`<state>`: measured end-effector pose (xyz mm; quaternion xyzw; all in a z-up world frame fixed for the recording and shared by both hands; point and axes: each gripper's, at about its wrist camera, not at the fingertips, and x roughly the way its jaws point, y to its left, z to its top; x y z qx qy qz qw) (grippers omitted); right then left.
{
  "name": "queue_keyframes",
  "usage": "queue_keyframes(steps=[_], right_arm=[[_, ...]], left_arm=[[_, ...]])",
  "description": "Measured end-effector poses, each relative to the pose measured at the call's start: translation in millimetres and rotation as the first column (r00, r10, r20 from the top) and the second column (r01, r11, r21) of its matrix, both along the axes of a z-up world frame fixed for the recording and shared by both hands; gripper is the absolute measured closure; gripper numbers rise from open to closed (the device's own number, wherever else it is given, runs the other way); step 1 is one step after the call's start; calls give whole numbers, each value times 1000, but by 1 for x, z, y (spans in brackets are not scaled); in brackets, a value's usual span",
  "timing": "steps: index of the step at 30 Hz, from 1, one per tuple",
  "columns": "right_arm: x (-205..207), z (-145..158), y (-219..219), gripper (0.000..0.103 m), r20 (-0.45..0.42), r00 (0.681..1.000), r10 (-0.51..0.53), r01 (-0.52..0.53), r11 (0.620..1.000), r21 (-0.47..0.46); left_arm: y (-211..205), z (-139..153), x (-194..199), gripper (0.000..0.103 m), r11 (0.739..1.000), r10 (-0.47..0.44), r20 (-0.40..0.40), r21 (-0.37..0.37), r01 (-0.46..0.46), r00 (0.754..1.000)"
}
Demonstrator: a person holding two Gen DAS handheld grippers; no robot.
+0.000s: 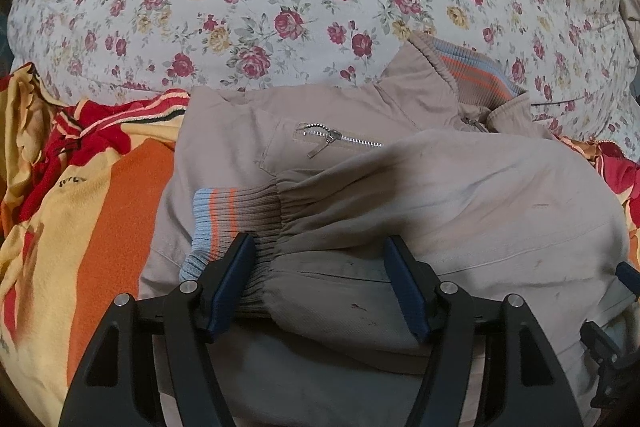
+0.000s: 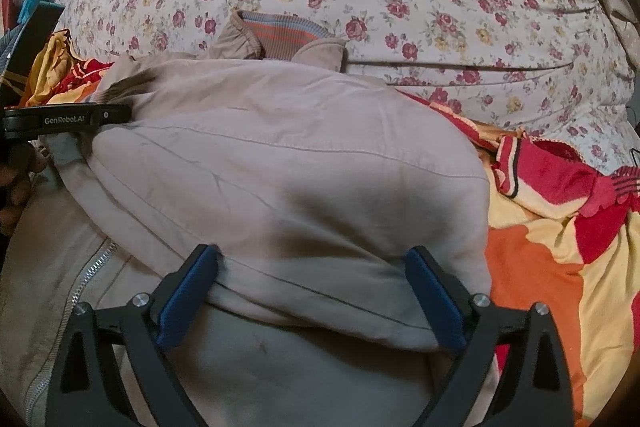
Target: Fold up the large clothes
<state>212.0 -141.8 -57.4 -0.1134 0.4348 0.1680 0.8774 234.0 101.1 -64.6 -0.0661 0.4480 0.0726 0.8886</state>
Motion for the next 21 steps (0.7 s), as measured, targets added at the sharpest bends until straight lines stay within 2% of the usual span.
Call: queue_keyframes(steps=[21], right_arm=[[0, -1, 0, 3, 5, 1000, 1, -1, 1000, -7]], left_arm=[[-1, -1, 1, 45, 1000, -8, -6, 18, 8, 1000]])
